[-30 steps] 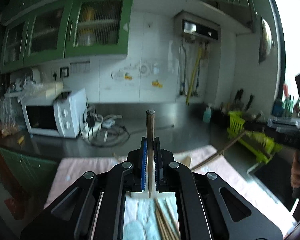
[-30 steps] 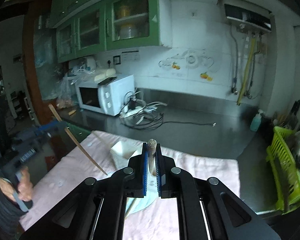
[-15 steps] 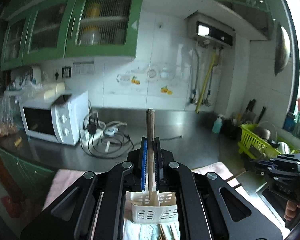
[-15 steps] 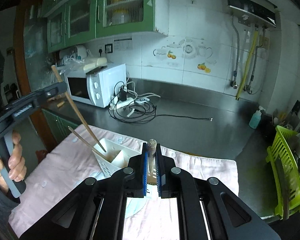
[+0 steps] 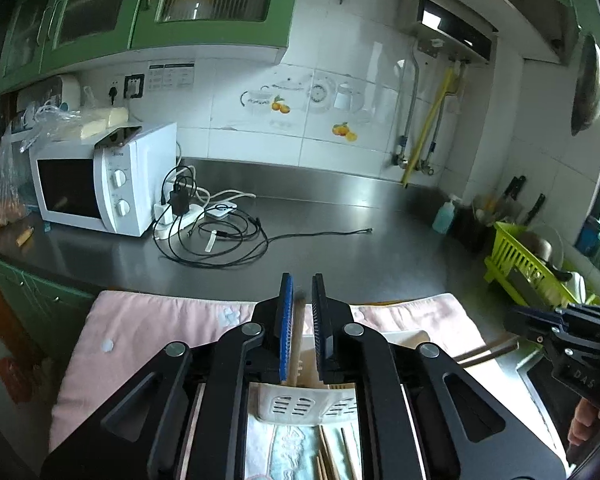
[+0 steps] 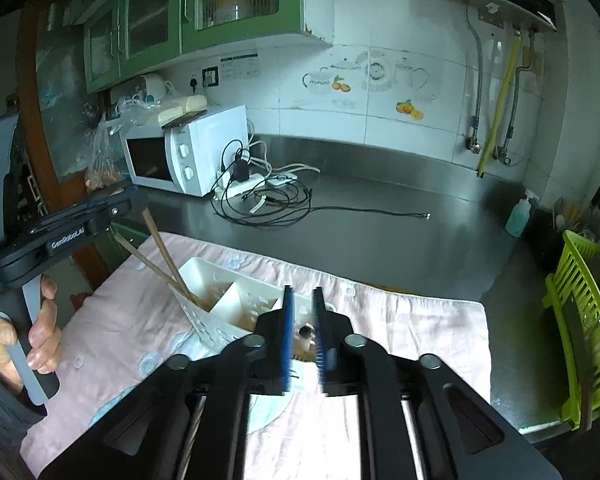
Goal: Organize utensils
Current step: 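Lower both chopsticks into the caddy slots and open both tools, then return both open tools to the chopsticks on the blanket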
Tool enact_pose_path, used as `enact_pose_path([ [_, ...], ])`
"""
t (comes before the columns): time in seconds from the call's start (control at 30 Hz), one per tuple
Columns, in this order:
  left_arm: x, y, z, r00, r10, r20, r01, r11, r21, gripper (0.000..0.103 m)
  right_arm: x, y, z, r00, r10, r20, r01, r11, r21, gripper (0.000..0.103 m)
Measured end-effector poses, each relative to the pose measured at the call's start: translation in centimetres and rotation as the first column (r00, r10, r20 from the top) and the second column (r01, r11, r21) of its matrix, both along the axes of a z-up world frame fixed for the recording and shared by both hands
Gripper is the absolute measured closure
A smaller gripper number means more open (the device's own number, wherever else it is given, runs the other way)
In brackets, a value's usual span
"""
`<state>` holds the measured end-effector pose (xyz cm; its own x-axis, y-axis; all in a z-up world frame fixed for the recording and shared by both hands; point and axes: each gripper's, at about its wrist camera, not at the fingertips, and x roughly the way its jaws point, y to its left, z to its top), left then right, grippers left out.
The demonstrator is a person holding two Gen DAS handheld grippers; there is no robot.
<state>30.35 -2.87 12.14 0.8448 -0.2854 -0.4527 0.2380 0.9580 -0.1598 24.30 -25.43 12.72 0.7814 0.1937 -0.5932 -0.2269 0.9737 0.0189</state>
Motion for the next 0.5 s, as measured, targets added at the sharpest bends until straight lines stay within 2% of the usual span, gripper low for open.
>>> enact_pose_path([
  [0.03, -0.3, 0.1, 0.1, 1.0, -0.001, 0.002, 0.001, 1.0, 0.002, 0.087, -0.2, -0.1, 0.3, 1.0, -0.008, 0.01, 0.008, 1.0, -0.001, 0.074],
  [0.07, -0.5, 0.1, 0.3, 1.0, -0.008, 0.002, 0.008, 1.0, -0.003, 0.08, -0.4, -0.1, 0.5, 1.0, -0.01, 0.015, 0.01, 1.0, 0.0, 0.072],
  [0.2, -2.6, 0.3, 1.1, 0.999, -0.024, 0.033, 0.024, 1.0, 0.001, 0.067, -2.1, -0.4, 1.4, 0.999, -0.015, 0.044, 0.015, 1.0, 0.003, 0.071],
  [0.3, -4.9, 0.6, 1.5, 0.998, -0.028, 0.053, 0.028, 0.999, 0.017, 0.059, -4.3, -0.6, 1.8, 0.998, -0.015, 0.065, 0.014, 1.0, 0.014, 0.064],
  [0.5, -10.4, 2.3, 0.9, 0.998, -0.02, 0.062, 0.018, 0.999, 0.026, 0.046, -10.3, -0.2, -0.4, 0.996, 0.001, 0.089, -0.003, 1.0, 0.014, 0.058],
])
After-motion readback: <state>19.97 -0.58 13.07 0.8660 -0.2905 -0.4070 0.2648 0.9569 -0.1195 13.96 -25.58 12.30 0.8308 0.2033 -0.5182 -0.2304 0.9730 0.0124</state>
